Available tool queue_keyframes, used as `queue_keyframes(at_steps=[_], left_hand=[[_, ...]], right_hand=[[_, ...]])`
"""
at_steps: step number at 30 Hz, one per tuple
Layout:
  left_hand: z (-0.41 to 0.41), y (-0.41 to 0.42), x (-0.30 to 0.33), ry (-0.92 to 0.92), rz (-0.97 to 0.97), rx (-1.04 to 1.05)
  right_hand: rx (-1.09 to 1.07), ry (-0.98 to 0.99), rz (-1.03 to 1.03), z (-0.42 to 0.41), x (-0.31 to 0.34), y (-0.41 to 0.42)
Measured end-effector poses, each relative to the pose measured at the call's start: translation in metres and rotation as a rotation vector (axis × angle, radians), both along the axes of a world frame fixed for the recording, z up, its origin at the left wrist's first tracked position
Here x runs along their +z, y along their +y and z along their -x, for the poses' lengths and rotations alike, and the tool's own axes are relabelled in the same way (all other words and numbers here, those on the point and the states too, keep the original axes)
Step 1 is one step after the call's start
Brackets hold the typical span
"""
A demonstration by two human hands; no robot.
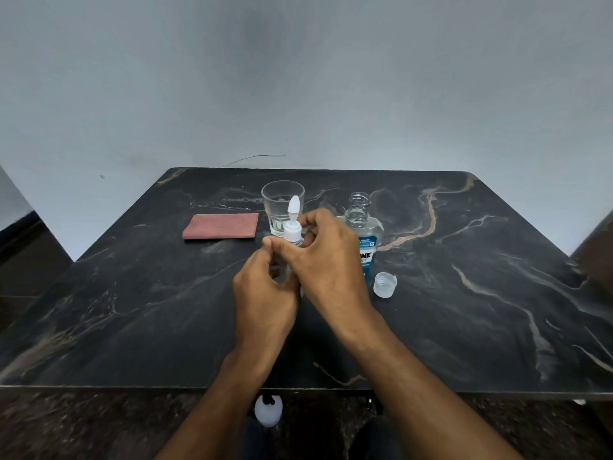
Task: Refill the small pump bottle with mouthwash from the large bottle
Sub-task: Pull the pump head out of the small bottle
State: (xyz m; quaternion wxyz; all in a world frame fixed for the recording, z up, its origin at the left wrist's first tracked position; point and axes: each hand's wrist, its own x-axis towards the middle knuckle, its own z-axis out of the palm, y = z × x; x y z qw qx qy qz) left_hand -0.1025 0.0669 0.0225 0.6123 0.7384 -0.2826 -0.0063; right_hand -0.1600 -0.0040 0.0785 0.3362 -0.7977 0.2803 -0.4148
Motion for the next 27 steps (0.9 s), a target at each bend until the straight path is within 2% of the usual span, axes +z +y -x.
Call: queue_keyframes(at_steps=[4,11,19,27], left_hand=[[0.000,-0.001,0.001,0.004,-0.008,-0.025],[0.002,-0.001,0.000,0.030,-0.017,-0.049],[-0.001,0.000,0.002,0.009,0.002,-0.060],[-0.008,0.003,0.006,-0.017,-0.005,-0.089]], right_hand=[[-0.063,-0.016,0.020,-0.004,0.003,-0.001],[0.092,0.074,-0.066,0.000,0.017,-0.006],[-0.006,0.070,0.035,-0.002,0.013,-0.004],[0.039,0.106,0.055,-0.002,0.027,-0.005]])
